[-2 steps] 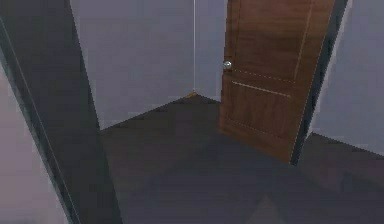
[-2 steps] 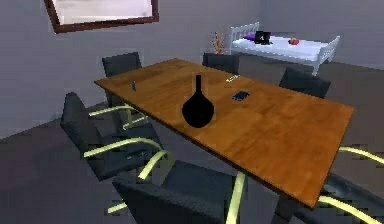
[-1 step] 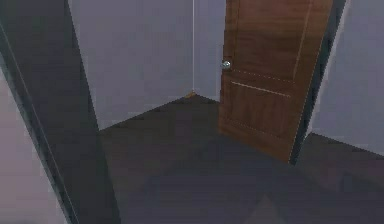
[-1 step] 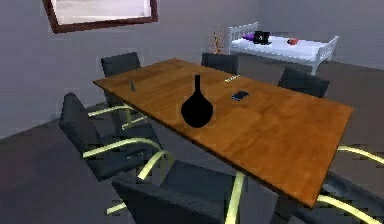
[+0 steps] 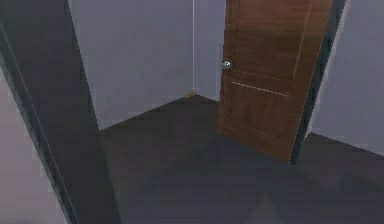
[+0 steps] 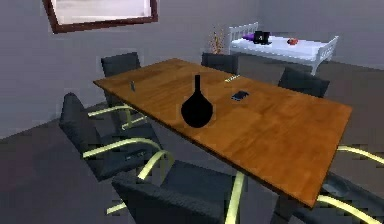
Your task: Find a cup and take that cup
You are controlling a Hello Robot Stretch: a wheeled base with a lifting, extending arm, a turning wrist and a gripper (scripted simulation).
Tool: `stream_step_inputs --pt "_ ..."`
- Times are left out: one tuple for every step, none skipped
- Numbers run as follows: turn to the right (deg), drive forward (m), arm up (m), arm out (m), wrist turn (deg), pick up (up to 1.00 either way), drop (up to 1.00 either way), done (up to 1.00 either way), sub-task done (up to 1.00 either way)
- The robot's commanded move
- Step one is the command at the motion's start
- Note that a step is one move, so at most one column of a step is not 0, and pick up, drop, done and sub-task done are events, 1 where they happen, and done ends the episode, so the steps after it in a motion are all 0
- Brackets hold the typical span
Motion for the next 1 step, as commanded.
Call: stream_step_inputs --pt "45.0 0.0 0.0 0.0 0.0 0.0 0.0 0.0 0.0"
